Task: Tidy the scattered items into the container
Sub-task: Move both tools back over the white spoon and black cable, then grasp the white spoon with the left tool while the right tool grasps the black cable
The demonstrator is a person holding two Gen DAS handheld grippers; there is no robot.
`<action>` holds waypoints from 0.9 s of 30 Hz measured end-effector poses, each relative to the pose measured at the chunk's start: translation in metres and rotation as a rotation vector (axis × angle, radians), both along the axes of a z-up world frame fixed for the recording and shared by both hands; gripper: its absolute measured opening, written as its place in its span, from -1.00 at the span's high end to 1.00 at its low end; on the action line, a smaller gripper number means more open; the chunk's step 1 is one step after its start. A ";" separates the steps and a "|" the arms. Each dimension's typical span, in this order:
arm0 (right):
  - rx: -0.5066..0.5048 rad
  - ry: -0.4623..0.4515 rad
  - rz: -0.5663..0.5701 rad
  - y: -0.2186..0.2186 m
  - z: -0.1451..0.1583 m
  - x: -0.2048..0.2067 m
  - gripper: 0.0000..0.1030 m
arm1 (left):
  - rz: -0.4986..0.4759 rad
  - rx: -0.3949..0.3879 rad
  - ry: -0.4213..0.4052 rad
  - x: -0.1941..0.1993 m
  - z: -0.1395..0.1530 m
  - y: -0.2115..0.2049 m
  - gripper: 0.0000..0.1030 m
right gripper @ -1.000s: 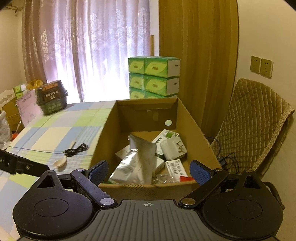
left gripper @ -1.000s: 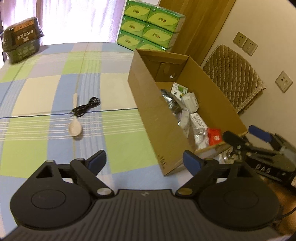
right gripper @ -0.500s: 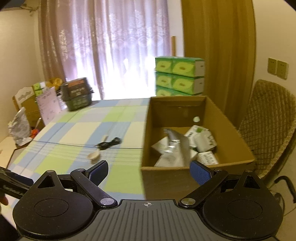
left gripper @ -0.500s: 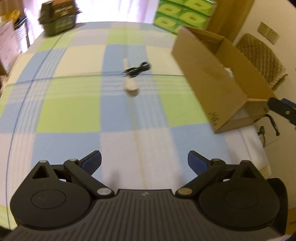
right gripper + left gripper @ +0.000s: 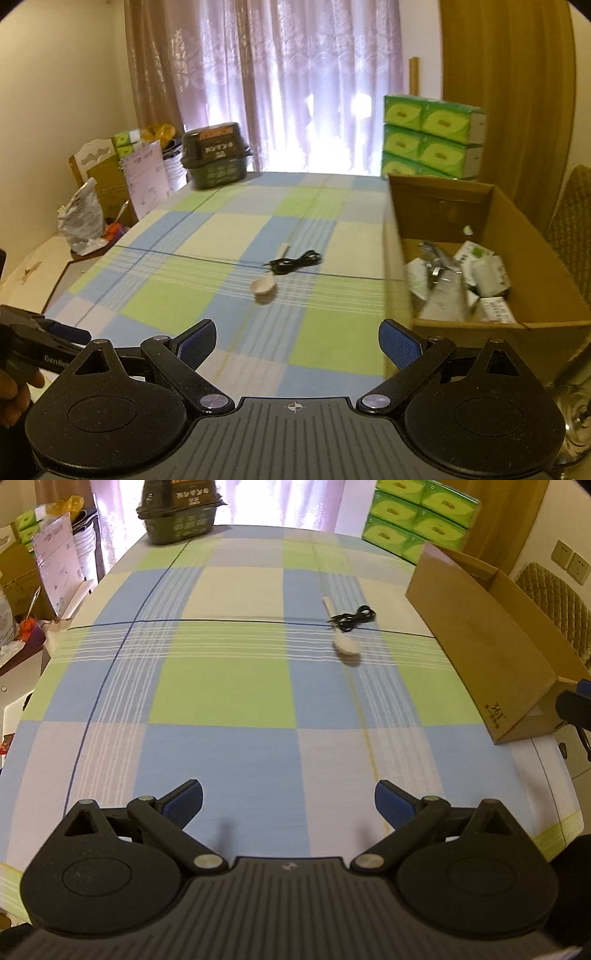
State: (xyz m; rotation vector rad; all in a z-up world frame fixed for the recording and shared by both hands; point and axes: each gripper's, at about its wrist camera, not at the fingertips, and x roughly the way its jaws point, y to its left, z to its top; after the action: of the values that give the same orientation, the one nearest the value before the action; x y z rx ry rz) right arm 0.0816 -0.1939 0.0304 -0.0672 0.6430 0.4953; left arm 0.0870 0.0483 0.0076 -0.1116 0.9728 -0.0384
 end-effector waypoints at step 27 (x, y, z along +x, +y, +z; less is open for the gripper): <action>-0.003 0.098 -0.003 0.066 -0.058 0.171 -0.53 | -0.087 -0.052 -0.154 0.125 -0.038 -0.034 -0.63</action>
State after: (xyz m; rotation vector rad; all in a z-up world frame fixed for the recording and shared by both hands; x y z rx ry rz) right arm 0.2524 -0.1278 -0.0280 -0.0452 0.7394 0.4964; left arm 0.2121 0.0142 -0.0302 -0.1124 0.8227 -0.1502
